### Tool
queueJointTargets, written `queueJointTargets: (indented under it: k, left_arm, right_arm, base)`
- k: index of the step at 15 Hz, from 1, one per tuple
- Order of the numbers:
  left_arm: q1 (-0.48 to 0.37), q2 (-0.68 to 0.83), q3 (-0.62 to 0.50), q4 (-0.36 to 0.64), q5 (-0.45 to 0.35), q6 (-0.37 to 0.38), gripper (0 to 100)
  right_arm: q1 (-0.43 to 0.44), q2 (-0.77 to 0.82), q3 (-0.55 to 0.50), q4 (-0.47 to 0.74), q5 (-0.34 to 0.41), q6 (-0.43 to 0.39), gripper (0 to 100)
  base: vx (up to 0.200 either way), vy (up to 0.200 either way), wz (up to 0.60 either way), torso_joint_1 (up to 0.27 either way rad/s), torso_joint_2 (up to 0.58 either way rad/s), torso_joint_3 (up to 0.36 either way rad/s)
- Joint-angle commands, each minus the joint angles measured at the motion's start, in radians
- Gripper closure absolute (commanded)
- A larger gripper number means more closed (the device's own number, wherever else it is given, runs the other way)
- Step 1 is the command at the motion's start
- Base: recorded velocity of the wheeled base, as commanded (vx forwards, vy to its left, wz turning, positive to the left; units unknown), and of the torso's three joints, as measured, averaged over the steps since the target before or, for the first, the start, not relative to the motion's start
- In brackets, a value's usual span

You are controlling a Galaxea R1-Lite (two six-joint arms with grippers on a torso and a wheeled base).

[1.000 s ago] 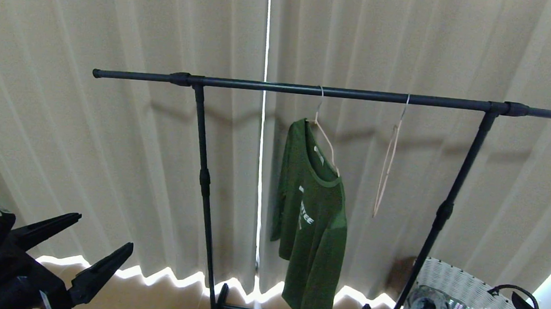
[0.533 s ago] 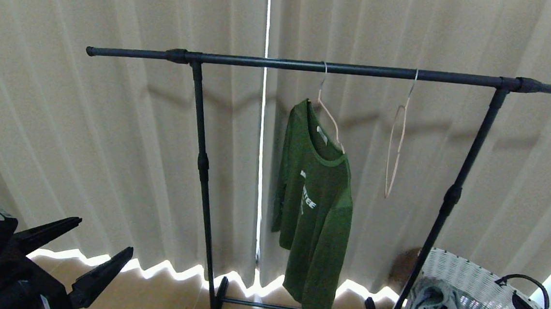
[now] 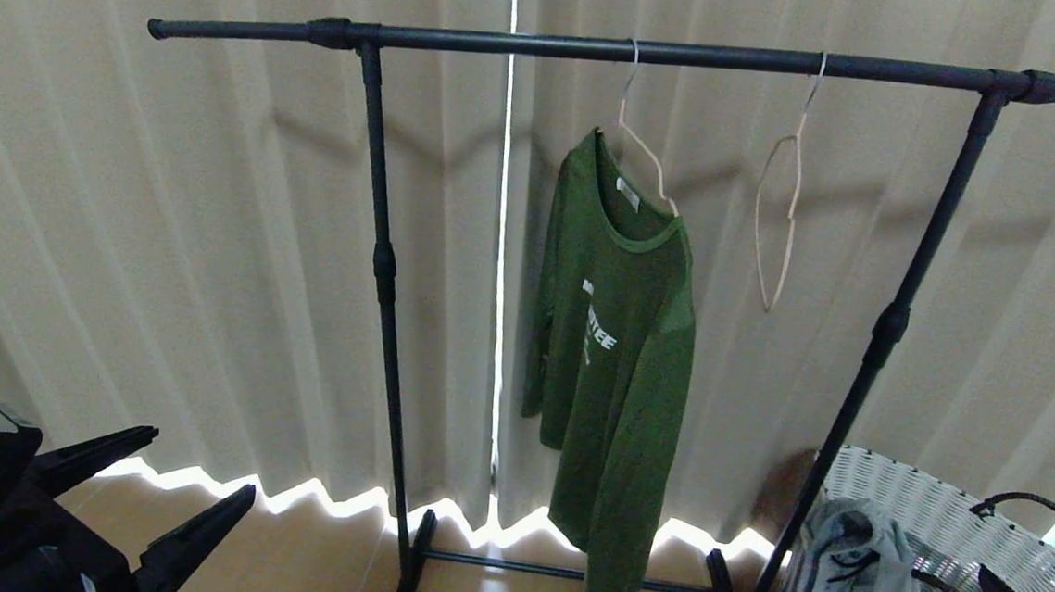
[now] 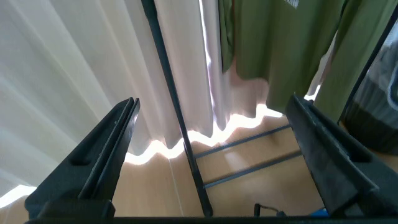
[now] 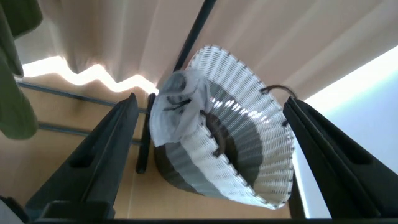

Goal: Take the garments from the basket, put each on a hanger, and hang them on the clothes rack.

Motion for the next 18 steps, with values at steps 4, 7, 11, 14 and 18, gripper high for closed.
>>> queueJointTargets:
  k: [4, 7, 11, 14, 18]
  left_arm:
    - [0.0, 0.004, 0.002, -0.001, 0.0, -0.001, 0]
    - [0.0, 0.006, 0.004, -0.001, 0.0, -0.001, 0]
    - [0.0, 0.003, 0.015, -0.001, 0.001, 0.001, 0]
    - [-0.002, 0.009, 0.007, -0.001, 0.001, -0.004, 0]
    - [0.0, 0.012, 0.005, 0.0, 0.0, -0.001, 0]
  right_arm:
    - [0.0, 0.008, -0.002, -0.002, 0.002, -0.001, 0]
    - [0.0, 0.008, 0.001, -0.002, 0.002, -0.001, 0]
    - [0.0, 0.01, 0.004, 0.0, 0.005, -0.001, 0]
    - [0.007, 0.011, 0.035, 0.001, 0.006, -0.001, 0]
    - [0.009, 0.011, 0.033, 0.0, 0.006, -0.001, 0]
  base:
    - [0.0, 0.0, 0.0, -0.159, 0.45, 0.301]
    - [0.0, 0.0, 0.0, -0.118, 0.42, 0.303]
    - [0.0, 0.0, 0.0, -0.021, 0.11, 0.071]
    - [0.0, 0.0, 0.0, 0.0, 0.0, 0.0]
    - [0.0, 0.0, 0.0, 0.0, 0.0, 0.0]
